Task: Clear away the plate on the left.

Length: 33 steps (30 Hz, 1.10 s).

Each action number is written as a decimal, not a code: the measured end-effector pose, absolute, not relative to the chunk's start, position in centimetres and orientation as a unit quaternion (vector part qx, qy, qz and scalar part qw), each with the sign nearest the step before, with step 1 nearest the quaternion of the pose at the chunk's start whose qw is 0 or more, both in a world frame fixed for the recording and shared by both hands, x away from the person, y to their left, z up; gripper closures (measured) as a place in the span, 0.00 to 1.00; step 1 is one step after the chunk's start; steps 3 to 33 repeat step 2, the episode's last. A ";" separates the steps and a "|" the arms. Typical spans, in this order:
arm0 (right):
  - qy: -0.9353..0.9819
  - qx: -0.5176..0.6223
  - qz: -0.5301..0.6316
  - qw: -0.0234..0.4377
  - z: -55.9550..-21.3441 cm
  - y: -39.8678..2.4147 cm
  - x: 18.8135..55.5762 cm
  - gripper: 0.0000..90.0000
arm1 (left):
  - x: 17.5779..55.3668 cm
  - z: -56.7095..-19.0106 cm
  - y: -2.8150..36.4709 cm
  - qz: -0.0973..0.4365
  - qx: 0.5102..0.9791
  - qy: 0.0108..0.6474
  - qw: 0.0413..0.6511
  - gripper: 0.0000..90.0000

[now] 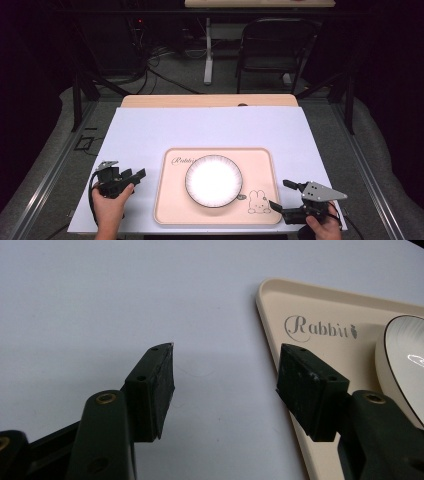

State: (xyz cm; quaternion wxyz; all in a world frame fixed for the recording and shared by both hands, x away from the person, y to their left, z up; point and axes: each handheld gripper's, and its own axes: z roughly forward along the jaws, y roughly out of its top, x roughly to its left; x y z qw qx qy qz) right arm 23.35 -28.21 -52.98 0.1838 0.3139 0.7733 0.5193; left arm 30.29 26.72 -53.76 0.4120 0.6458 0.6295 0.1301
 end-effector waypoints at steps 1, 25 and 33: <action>0.773 0.314 0.520 0.184 -53.0 -28.2 23.4 0.17 | 30.3 -53.9 26.7 0.127 0.646 0.630 0.411 0.44; 0.773 0.315 0.519 0.184 -53.0 -28.2 23.4 0.17 | 30.4 -54.1 26.7 0.123 0.646 0.631 0.412 0.44; 0.773 0.315 0.519 0.184 -53.0 -28.2 23.4 0.17 | 30.4 -54.1 26.7 0.123 0.646 0.631 0.412 0.44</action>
